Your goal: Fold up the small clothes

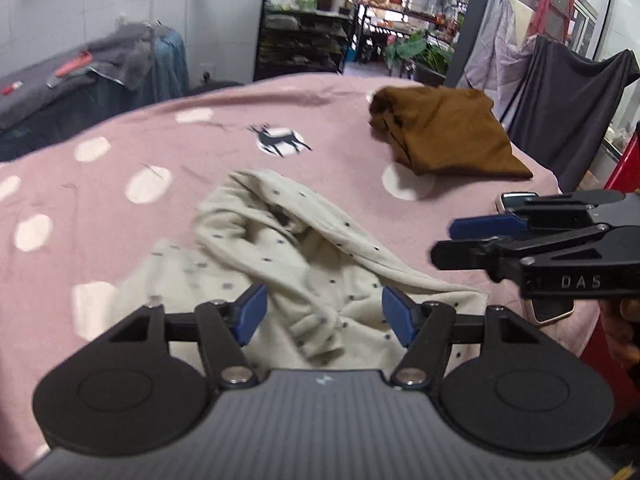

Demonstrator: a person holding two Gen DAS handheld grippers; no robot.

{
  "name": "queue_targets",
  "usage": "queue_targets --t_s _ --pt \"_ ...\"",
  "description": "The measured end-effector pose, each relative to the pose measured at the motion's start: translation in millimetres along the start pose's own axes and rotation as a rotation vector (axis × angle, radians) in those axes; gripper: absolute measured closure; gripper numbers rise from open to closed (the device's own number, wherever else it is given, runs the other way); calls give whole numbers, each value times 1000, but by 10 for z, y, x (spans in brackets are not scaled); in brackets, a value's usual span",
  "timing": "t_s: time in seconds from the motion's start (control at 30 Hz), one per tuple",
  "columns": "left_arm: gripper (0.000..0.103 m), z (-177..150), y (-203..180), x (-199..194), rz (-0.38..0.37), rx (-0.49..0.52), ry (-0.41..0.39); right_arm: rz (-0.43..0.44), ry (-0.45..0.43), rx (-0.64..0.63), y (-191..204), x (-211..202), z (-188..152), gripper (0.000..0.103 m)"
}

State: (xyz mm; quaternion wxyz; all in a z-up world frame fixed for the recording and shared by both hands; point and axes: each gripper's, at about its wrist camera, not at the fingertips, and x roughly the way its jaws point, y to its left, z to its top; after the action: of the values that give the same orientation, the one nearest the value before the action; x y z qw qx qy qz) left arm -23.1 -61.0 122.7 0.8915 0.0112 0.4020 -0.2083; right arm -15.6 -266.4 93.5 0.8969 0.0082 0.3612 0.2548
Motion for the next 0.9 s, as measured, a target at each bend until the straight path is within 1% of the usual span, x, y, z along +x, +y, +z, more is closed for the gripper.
queue_targets --t_s 0.03,0.07,0.1,0.13,0.17,0.2,0.23,0.27,0.3,0.37,0.4,0.43,0.47,0.5,0.53,0.57,0.6,0.63,0.7,0.73,0.77,0.8,0.87,0.9 --pt "50 -4 -20 140 33 10 34 -8 -1 0 21 11 5 39" --pt "60 -11 -31 234 76 15 57 -9 -6 3 27 18 6 38" --pt "70 -15 -74 352 118 14 60 -7 -13 8 25 7 -1 36" --pt "94 -28 -54 388 126 -5 35 -7 -20 16 22 -25 -19 31" --pt "95 -31 -9 378 108 -31 16 -9 -27 25 9 -44 -41 24" --pt "95 15 29 372 71 -63 2 -13 -32 35 -9 -61 -67 21" --pt "95 47 85 320 51 -84 -15 -20 -31 46 -26 -80 -96 17" --pt "95 102 149 239 52 -98 -45 -23 -28 52 -45 -85 -120 17" --pt "95 209 207 170 76 -98 -89 -25 -27 51 -60 -88 -138 17" --pt "96 396 349 -114 111 -110 -181 -23 -36 35 -62 -90 -138 17" --pt "96 505 444 -274 110 -130 -224 -18 -43 32 -62 -82 -117 17" --pt "98 605 528 -411 97 -148 -250 -5 -52 28 -55 -72 -88 17" --pt "102 689 611 -533 83 -170 -282 12 -61 19 -39 -56 -53 17" --pt "102 765 675 -618 80 -184 -314 26 -70 4 -9 -36 -14 17" --pt "102 819 716 -679 100 -182 -330 41 -85 -26 52 -8 35 16" --pt "102 851 733 -721 134 -170 -335 54 -96 -58 106 22 82 11" --pt "102 874 749 -751 152 -161 -336 70 -108 -98 167 61 139 8" --pt "102 888 772 -752 135 -163 -329 81 -116 -132 218 99 186 0" --pt "98 876 813 -718 88 -183 -298 101 -123 -216 318 207 299 0" --pt "92 841 826 -683 97 -191 -279 110 -110 -256 360 292 364 0" --pt "80 796 820 -649 121 -190 -265 115 -93 -277 388 362 406 0" --pt "75 726 811 -601 152 -186 -251 134 -64 -293 418 456 454 0" --pt "56 609 846 -535 195 -202 -221 201 -17 -300 482 605 502 0" --pt "53 519 892 -508 207 -228 -206 226 -6 -311 533 667 504 0"
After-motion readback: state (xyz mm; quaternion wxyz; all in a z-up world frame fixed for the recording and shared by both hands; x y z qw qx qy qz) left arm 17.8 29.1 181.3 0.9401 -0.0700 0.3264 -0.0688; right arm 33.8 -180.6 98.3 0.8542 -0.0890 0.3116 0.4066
